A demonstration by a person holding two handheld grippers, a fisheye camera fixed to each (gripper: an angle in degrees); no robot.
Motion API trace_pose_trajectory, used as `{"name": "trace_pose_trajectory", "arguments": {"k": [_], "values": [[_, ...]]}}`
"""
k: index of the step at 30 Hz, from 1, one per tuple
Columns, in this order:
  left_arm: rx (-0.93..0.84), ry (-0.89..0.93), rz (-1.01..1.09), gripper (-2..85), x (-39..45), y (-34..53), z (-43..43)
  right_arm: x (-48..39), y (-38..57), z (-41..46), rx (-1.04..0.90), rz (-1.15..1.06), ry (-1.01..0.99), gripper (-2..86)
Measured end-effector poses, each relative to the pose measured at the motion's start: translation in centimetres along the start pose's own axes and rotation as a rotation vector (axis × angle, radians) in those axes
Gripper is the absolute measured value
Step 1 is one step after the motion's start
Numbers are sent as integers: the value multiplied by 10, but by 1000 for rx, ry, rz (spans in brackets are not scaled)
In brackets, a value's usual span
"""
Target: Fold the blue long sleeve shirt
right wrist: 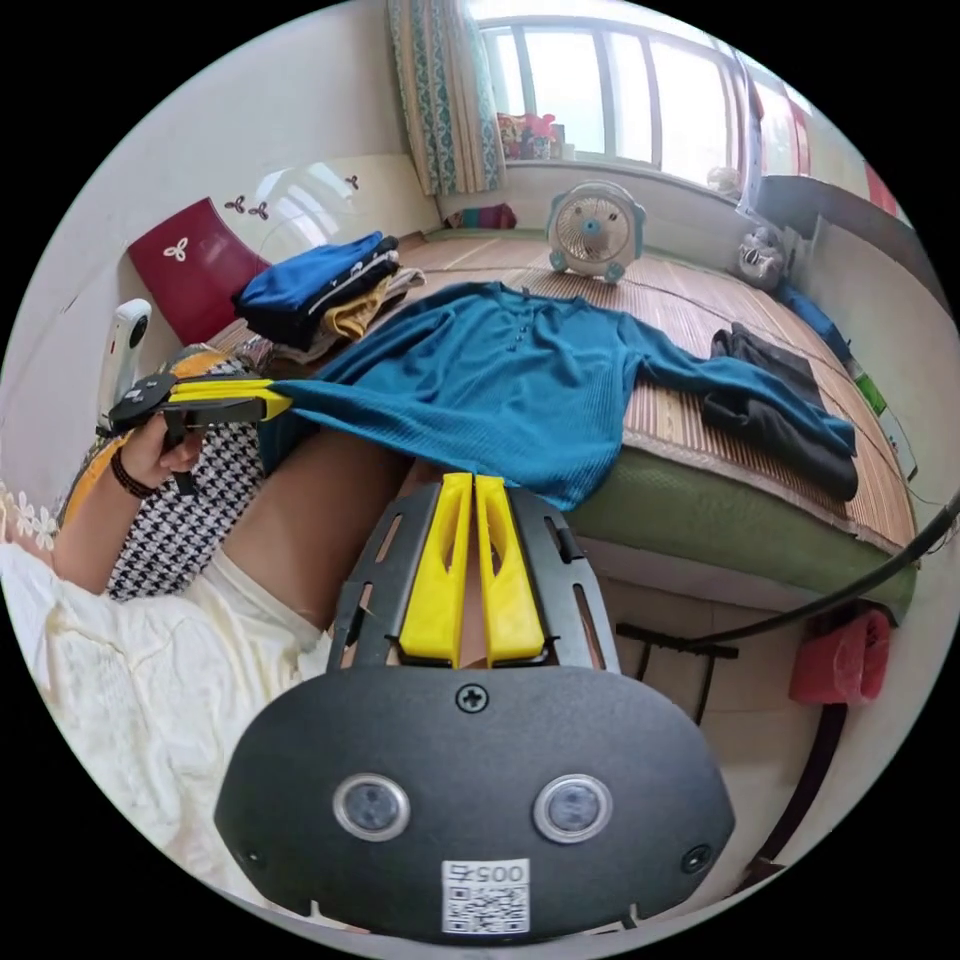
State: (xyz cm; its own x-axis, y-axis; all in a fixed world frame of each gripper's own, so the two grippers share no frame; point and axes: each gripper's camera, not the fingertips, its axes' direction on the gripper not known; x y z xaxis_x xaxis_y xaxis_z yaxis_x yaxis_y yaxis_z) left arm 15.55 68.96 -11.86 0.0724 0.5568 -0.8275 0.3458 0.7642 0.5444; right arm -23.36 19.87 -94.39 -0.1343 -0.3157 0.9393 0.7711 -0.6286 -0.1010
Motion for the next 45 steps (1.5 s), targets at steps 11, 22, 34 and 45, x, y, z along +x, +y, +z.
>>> {"name": "trace_pose_trajectory", "arguments": {"k": [11, 22, 34, 45], "values": [[20, -69, 10, 14, -13, -21, -6, 1, -34, -6, 66, -11, 48, -15], [80, -50, -27, 8, -19, -10, -25, 7, -9, 33, -101, 50, 41, 59], [126, -87, -18, 7, -20, -12, -40, 22, 28, 40, -116, 151, 42, 84], [106, -99, -29, 8, -25, -8, -40, 37, 31, 61, -142, 199, -28, 44]]}}
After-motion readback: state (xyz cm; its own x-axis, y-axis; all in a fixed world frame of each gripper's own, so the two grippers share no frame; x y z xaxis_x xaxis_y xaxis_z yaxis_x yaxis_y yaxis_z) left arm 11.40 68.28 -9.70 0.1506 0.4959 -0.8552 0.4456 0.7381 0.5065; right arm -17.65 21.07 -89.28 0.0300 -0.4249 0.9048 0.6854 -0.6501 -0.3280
